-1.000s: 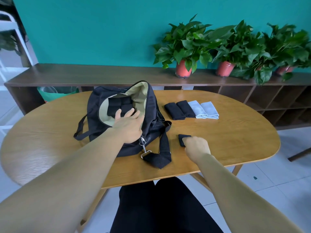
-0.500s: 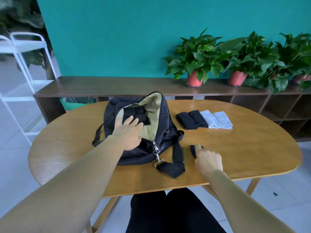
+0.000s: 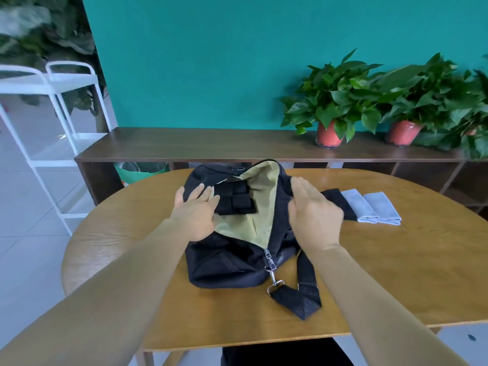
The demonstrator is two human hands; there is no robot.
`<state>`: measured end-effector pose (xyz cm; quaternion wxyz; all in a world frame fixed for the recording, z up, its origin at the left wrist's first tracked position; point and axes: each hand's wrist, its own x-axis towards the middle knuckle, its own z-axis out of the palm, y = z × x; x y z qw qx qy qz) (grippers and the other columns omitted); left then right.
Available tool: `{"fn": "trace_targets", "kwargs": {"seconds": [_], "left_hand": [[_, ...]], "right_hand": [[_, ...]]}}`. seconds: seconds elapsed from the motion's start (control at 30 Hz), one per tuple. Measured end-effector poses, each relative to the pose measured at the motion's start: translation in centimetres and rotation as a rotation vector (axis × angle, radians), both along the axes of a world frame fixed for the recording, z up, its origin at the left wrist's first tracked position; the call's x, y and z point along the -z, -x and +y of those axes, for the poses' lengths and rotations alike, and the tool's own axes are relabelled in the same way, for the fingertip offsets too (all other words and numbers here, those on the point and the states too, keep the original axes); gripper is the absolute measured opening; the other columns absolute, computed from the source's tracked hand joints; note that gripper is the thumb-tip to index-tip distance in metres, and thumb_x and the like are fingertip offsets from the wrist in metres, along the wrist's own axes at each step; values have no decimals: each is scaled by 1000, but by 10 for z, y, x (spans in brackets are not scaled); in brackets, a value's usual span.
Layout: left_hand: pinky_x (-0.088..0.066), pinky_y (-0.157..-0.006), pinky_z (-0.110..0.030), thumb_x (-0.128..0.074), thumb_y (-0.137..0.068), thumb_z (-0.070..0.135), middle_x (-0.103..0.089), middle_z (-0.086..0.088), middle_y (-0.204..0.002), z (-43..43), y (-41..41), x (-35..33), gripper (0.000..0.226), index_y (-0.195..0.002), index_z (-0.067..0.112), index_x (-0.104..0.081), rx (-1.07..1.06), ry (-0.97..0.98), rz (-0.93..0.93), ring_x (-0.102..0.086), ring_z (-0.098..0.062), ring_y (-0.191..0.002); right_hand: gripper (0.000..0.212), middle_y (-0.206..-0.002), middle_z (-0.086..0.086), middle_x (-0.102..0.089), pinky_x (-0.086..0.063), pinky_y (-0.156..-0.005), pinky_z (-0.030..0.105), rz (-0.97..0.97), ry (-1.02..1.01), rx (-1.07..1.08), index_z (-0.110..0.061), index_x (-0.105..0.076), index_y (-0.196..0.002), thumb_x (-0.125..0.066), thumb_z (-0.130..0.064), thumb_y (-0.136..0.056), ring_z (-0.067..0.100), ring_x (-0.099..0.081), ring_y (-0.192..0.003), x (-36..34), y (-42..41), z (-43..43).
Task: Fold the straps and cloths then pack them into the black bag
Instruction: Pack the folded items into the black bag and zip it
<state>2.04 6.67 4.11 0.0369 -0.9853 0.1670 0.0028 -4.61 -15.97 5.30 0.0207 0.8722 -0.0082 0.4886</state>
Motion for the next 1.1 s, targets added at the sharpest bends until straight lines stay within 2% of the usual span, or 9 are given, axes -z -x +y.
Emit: {"fn": "trace_targets", "kwargs": {"seconds": [0.1,0.2,0.33,0.53,0.6,0.7,0.87,0.97,1.1], "left_hand": [[8,-114,-54,-37,-98,29,5,-6,-161,8,-13,2,58,-152,21,-16,-7,6,-12,12,-19,-147],[9,-114,-54,-41,-96,33,9,-5,-161,11,-24,9,62,-152,22,-16,6,32,-11,15,-18,-147],[11,-113,-53,-41,-96,40,12,-2,-161,11,-34,21,62,-152,26,-18,37,62,-1,20,-16,-146],[12,-113,-51,-42,-95,37,17,0,-160,14,-45,36,63,-151,29,-17,64,94,-1,24,-15,-144],[13,-113,-50,-42,-95,38,19,1,-159,15,-48,38,63,-152,30,-15,66,89,-4,25,-14,-144],[14,-113,-50,-43,-94,37,20,2,-159,15,-52,41,64,-152,30,-15,71,101,-4,26,-14,-143],[13,-113,-50,-44,-93,36,18,3,-159,14,-56,44,65,-151,29,-16,72,104,-12,25,-14,-143],[13,-113,-50,-44,-94,35,18,2,-159,13,-54,44,65,-151,29,-16,76,104,-20,25,-14,-144],[15,-113,-50,-44,-93,32,17,0,-160,10,-51,41,64,-151,28,-17,78,111,-31,25,-15,-144]], "right_hand": [[20,-66,-2,-59,-18,-43,20,70,48,-78,-14,-66,-78,-62,-5,-60,15,-55,-52,1,-33,42],[36,-62,-1,-58,-19,-40,18,272,69,-95,-11,-66,-74,-79,-5,-40,16,-58,-53,20,-67,65],[42,-55,3,-58,-22,-36,17,450,32,-66,-8,-64,-64,-81,-2,-26,19,-61,-52,38,-107,74],[34,-68,6,-65,-38,-38,22,546,38,38,-7,-67,-75,-77,-6,-43,20,-65,-67,56,-154,72],[29,-79,6,-66,-42,-44,25,589,52,55,-8,-67,-87,-64,-6,-58,20,-65,-78,62,-163,72],[30,-77,2,-65,-40,-44,24,634,98,61,-12,-67,-85,-54,-9,-58,17,-64,-78,67,-169,76],[38,-115,16,-60,-49,-76,31,725,96,-26,0,-59,-115,-62,-11,-78,27,-55,-115,81,-172,76],[53,-151,20,-26,-30,-107,33,903,132,-79,1,-24,-146,-36,-9,-96,28,-22,-142,86,-173,71],[56,-156,17,-15,-25,-112,34,964,125,-86,-3,-14,-149,-32,-8,-97,25,-13,-145,85,-171,69]]}}
